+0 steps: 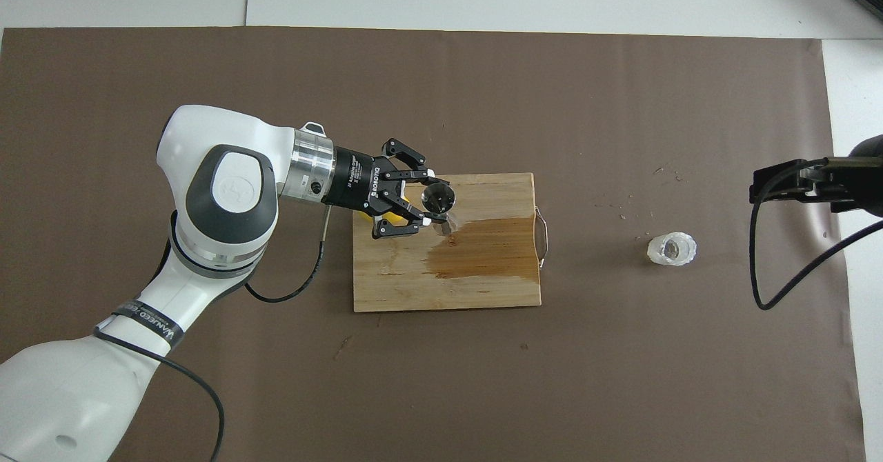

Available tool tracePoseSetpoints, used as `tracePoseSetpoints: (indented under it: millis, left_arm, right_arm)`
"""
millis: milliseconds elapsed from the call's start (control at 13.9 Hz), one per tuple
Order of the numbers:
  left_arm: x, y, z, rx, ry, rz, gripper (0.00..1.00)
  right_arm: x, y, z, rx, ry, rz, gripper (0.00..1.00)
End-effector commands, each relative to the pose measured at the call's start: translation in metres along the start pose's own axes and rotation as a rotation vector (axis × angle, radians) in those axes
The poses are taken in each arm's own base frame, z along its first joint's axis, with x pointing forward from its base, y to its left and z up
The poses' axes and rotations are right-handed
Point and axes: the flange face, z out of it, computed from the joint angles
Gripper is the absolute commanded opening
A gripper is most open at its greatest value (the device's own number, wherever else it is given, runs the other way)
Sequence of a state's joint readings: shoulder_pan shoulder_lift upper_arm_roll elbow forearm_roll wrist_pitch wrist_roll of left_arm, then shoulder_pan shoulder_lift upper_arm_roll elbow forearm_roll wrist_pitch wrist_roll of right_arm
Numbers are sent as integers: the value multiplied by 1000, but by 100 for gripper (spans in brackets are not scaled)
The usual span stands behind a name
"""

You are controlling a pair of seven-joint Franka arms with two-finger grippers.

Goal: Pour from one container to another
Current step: 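Lift the metal cup and carry it over the wooden board, then lower the metal cup onto the board and open the left gripper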

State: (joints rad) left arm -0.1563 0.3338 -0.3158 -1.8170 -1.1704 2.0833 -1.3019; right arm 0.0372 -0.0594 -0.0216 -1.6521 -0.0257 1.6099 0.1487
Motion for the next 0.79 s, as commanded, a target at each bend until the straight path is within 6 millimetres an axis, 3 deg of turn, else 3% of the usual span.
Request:
tracePoseSetpoints:
  millis: [0,360,432,576,721]
  left_arm:
    - [-8,-21,37,-78,1,-62,0]
    - [-9,-37,93,-162,2,-101,0]
    - [-1,-33,94,-207,24,-110,0]
    - [6,-45,113,-198,35,-130,0]
    - [12,-46,114,-201,39,-118,0]
  right_arm:
    - [-6,4,-1,17,2,-17,100]
    - [-6,4,0,17,0,-17,100]
    - [-6,4,-1,17,2,-17,100]
    - [-6,4,-1,17,2,-17,100]
    - [-6,4,-1,19,2,-17,100]
